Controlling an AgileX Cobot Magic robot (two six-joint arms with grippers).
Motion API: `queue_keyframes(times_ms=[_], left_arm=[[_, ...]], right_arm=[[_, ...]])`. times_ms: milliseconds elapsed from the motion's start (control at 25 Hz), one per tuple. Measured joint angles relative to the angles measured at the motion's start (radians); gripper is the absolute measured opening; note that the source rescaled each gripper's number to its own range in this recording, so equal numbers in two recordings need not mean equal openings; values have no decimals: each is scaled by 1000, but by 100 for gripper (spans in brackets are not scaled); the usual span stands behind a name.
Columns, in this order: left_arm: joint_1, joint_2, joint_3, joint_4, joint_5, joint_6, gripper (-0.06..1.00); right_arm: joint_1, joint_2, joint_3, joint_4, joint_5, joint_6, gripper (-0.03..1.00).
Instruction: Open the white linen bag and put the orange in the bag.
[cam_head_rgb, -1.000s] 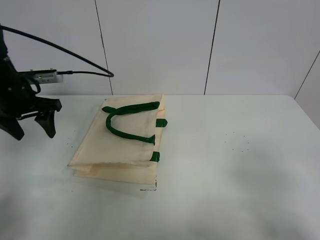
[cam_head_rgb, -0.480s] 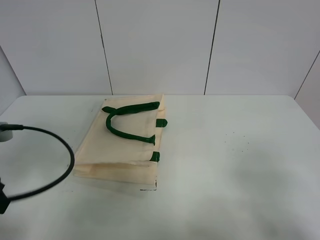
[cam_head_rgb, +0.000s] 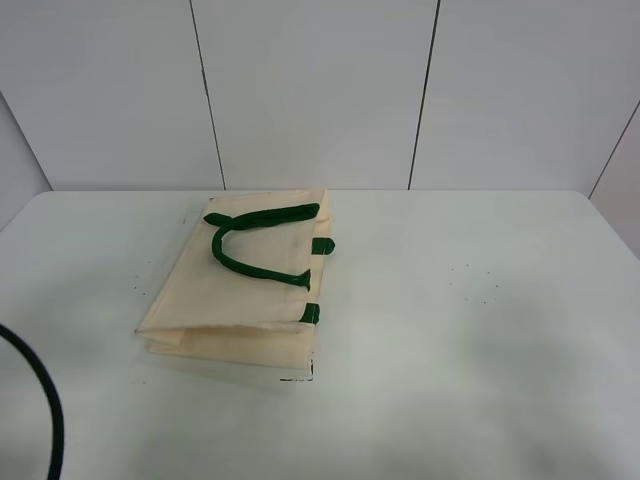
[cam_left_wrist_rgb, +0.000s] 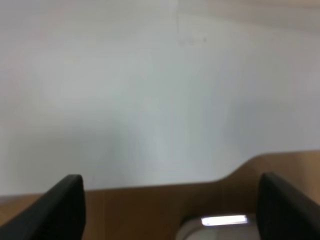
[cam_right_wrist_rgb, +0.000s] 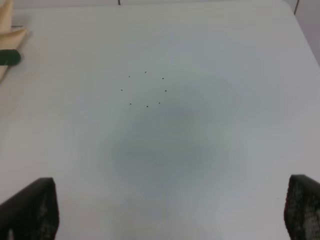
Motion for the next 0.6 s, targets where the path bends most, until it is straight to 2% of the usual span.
queue_keyframes(times_ms=[320,600], left_arm=[[82,-162,1,1,0,1,86],[86,-258,1,1,1,1,86]], right_arm=[[0,0,0,0,0,0,100],[0,0,0,0,0,0,100]])
